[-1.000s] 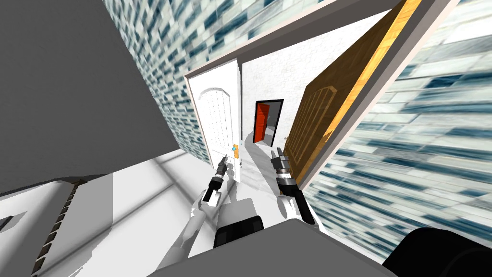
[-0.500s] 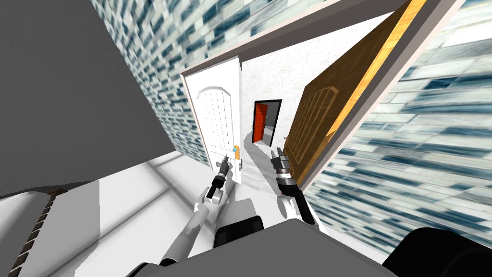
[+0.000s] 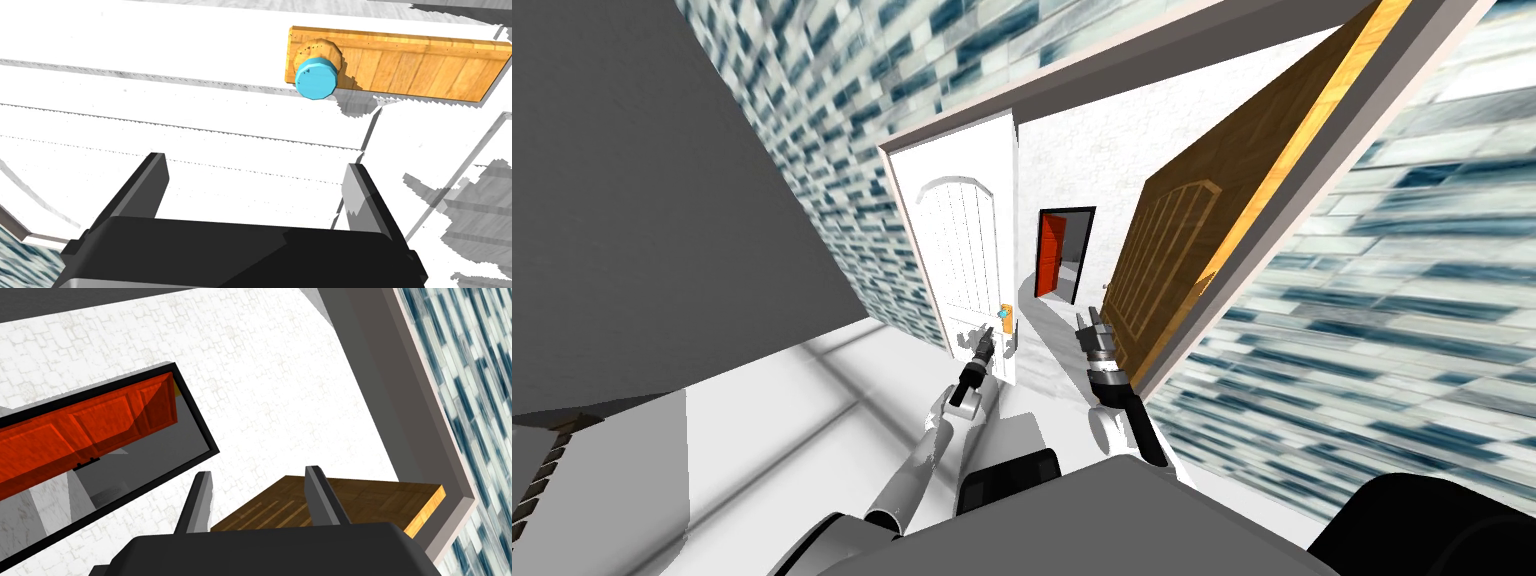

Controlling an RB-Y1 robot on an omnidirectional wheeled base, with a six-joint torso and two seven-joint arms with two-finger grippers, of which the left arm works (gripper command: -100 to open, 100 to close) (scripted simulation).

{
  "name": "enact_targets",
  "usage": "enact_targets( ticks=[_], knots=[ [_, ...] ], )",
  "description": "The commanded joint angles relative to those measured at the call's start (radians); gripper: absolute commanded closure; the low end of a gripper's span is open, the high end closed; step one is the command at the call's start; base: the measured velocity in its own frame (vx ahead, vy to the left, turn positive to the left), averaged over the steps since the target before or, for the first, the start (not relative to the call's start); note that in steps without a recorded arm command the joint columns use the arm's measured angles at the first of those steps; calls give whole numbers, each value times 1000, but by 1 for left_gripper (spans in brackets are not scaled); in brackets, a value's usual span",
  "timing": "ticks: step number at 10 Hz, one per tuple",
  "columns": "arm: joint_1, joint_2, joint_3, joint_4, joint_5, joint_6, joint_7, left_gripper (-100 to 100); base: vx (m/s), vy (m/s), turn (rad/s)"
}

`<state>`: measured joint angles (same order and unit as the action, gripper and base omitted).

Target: Push the door open

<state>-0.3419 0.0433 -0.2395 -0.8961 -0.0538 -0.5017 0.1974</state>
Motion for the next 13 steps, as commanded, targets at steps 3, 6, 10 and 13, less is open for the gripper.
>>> enact_targets(
  ticks=[3,6,10,13],
  knots=[
    [-47,-13,-13,74,-7,4,8,-100,60,95,-64],
    [-78,-23,-22,123,-13,7,13,-100,64,84,-56],
    [-122,-40,-34,190,-20,12,20,-100,64,83,-55],
    [-147,-51,-41,228,-24,14,24,-100,59,82,-47]
  ],
)
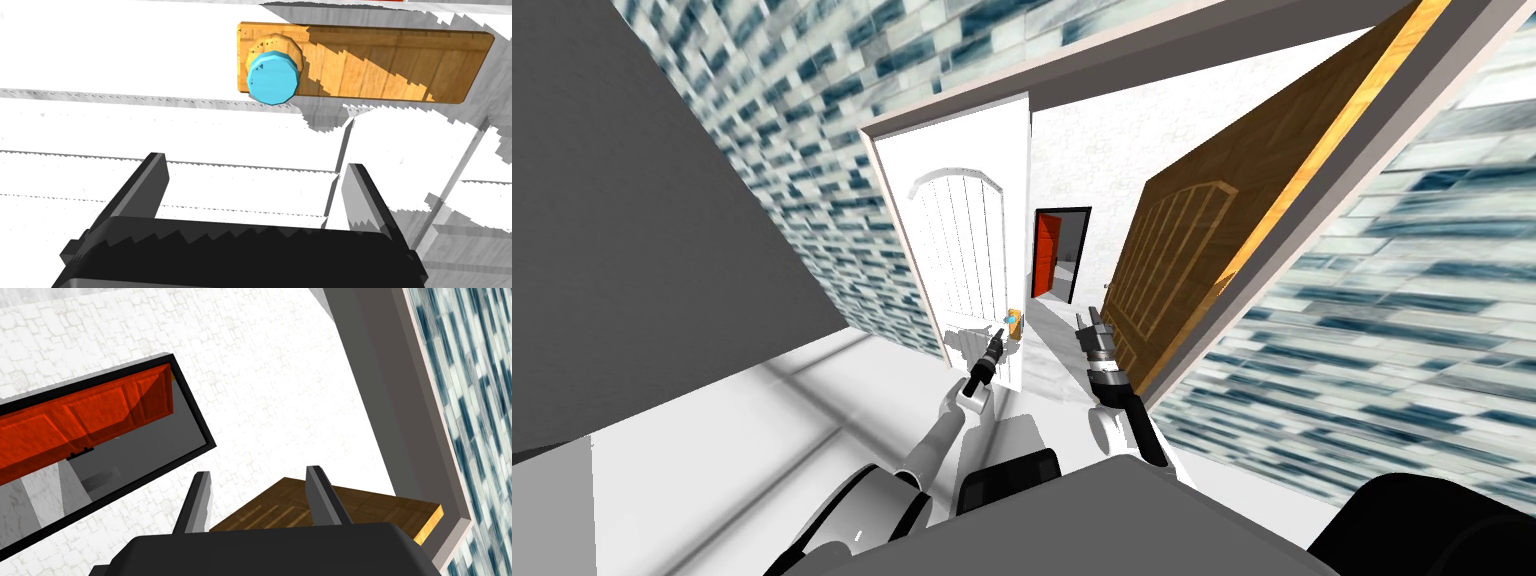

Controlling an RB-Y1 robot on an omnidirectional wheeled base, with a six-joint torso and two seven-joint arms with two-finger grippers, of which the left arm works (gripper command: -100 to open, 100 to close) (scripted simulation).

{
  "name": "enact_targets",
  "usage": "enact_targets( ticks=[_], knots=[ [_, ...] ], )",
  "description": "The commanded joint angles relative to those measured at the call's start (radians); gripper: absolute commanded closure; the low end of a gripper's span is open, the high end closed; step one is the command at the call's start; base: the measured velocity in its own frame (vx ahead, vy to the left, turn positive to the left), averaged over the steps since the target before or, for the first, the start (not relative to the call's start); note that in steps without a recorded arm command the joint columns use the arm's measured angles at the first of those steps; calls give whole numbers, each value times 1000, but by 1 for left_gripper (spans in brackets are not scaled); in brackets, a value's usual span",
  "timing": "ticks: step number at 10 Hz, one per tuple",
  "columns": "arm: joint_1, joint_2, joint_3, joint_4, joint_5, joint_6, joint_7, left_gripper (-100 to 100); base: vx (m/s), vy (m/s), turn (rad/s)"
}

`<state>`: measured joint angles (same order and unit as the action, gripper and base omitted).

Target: Push the door open

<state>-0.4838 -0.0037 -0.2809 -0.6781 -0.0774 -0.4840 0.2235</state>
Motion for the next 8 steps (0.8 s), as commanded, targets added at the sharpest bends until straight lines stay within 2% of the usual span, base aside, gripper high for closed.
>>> enact_targets(
  ticks=[1,2,3,6,8],
  knots=[
    [-19,-11,-4,31,-3,-2,1,-100,53,80,-57],
    [-14,-6,-1,26,-1,-6,1,-100,26,41,-18],
    [-16,21,3,31,0,-7,-1,-100,132,-56,-34],
    [-17,34,9,34,2,-8,-5,-100,168,-83,-23],
    [-18,27,14,36,4,-8,-8,-100,201,-93,-25]
  ],
)
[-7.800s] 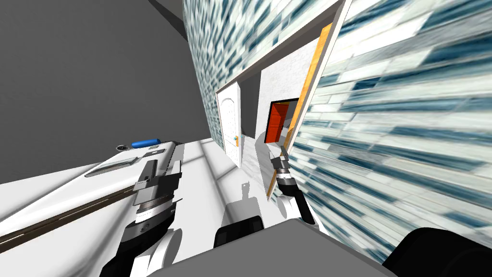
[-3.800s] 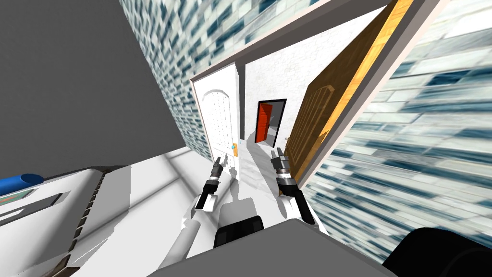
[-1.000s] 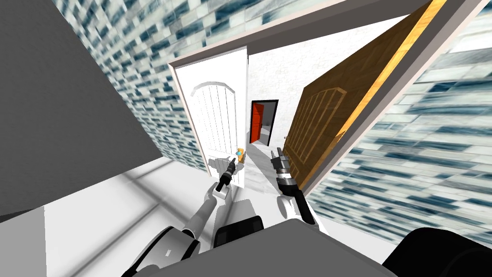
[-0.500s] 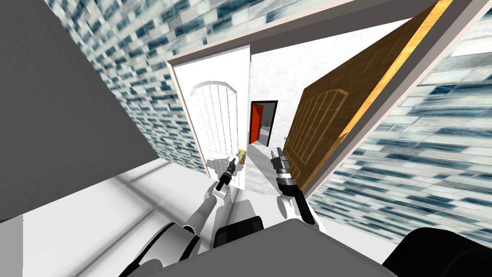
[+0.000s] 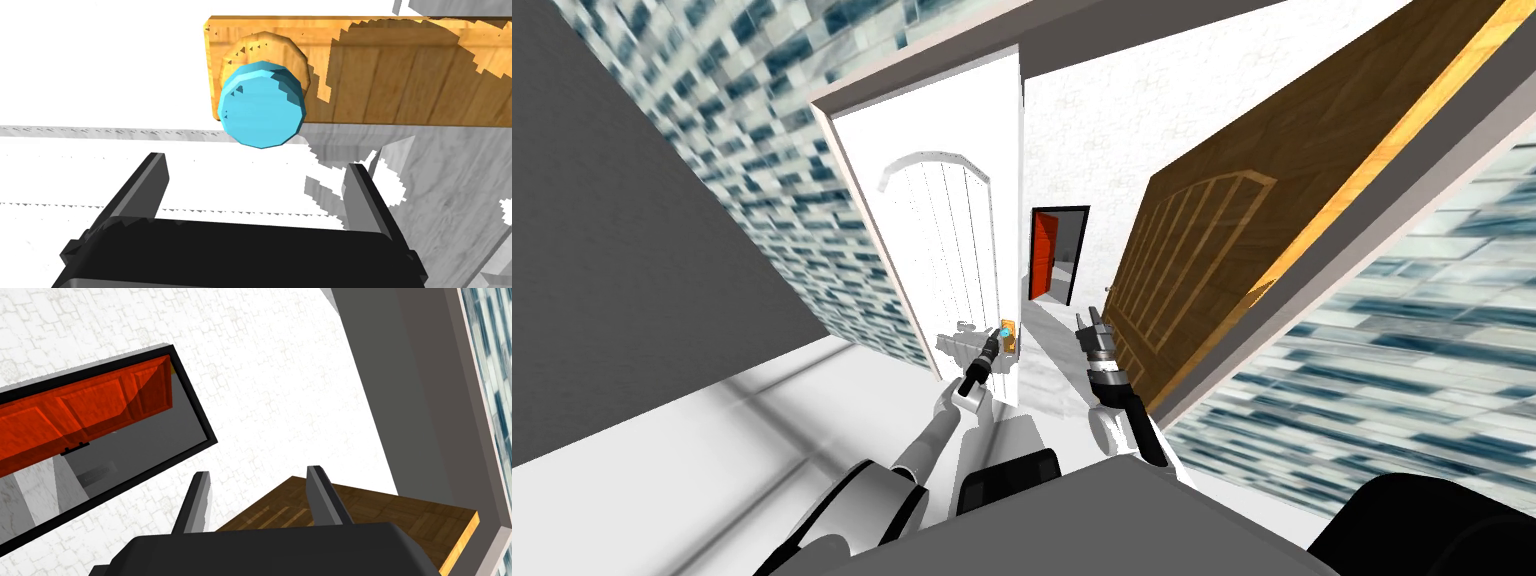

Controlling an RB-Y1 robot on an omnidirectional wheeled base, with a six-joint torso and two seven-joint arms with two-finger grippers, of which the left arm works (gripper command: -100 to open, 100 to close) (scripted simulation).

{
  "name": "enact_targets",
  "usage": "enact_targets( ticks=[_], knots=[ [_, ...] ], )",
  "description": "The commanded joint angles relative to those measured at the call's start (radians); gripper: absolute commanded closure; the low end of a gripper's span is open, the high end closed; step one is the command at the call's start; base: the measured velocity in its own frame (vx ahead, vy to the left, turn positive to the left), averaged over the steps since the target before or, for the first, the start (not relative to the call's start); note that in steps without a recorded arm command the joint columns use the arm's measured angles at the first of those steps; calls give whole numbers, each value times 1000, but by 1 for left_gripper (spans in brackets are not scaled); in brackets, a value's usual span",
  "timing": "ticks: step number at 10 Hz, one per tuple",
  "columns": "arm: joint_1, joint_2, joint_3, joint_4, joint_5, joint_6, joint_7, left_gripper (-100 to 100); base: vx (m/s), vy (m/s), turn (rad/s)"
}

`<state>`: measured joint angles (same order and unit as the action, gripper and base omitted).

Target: Push the door open

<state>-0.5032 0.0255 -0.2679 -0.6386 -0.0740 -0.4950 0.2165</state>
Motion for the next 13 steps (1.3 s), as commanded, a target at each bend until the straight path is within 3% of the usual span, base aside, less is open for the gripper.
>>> enact_targets(
  ticks=[1,2,3,4,9,13],
  knots=[
    [1,-11,3,-3,1,3,-2,-100,188,-81,-20],
    [1,-27,6,-1,2,3,-4,-100,179,-86,-22],
    [-5,-19,5,9,2,-2,-2,-100,77,-43,1],
    [-5,-19,5,9,2,-2,-2,100,-8,6,4],
    [-5,-19,5,9,2,-2,-2,100,-6,5,-7],
    [-10,5,35,7,12,-1,-14,100,122,-121,36]
  ],
)
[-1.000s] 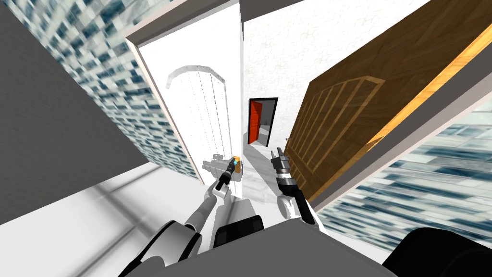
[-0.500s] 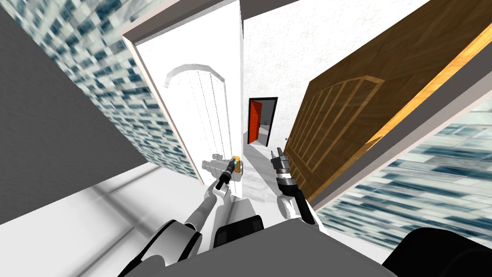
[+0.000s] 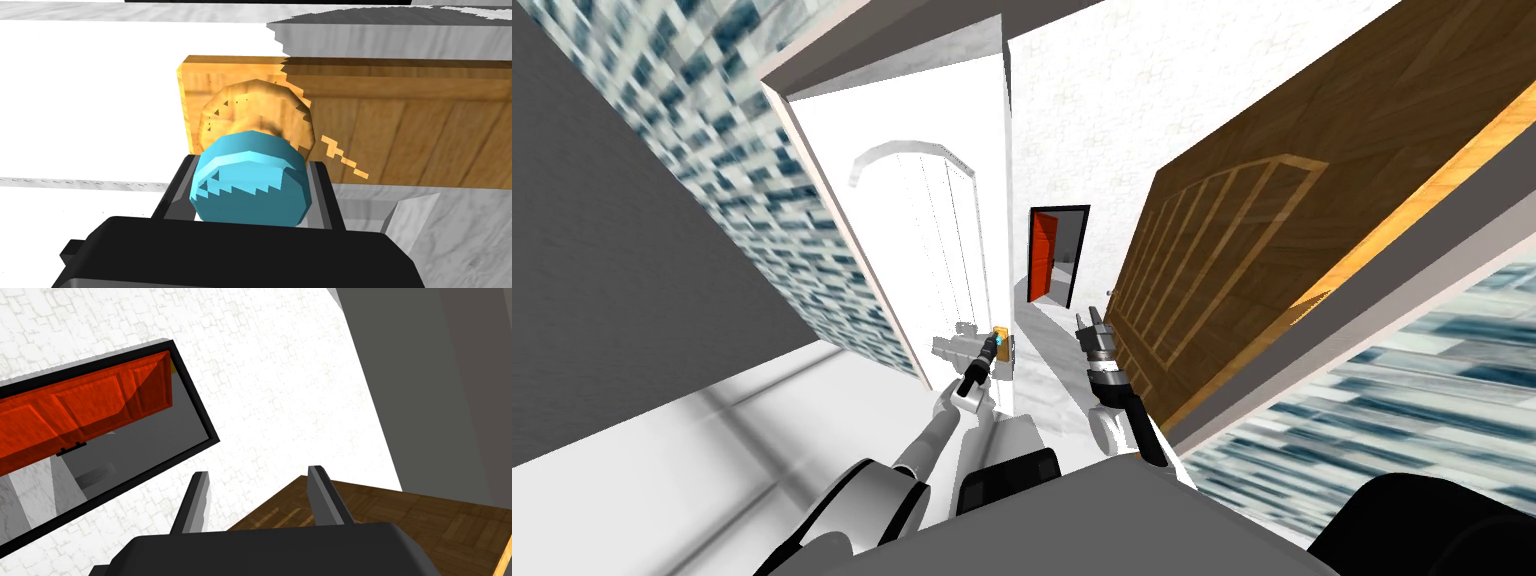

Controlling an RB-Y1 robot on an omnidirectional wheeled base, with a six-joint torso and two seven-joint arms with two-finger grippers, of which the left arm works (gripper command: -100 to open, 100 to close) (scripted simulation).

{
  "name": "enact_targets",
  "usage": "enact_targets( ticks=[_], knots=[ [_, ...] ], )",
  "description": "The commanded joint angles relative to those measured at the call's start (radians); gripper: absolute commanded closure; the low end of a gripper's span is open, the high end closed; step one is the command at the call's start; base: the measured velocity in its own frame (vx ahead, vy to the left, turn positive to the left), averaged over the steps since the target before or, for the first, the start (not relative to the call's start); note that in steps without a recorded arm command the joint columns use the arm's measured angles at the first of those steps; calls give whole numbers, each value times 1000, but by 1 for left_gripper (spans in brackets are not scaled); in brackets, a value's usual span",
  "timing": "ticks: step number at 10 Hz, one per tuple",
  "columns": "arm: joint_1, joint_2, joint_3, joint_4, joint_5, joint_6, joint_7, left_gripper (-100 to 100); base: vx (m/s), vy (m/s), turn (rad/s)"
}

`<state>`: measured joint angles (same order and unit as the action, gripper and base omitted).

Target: Push the door open

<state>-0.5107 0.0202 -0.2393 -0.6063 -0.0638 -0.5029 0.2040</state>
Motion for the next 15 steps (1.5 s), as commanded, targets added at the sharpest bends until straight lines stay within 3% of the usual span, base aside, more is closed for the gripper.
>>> enact_targets(
  ticks=[1,8,9,15],
  knots=[
    [-2,17,17,-24,5,7,-6,100,160,-118,20],
    [3,52,91,-19,29,10,-38,100,158,-146,70],
    [21,51,73,-50,24,28,-27,-100,-18,-70,63],
    [24,39,62,-56,24,29,-18,-100,-203,27,9]
  ],
)
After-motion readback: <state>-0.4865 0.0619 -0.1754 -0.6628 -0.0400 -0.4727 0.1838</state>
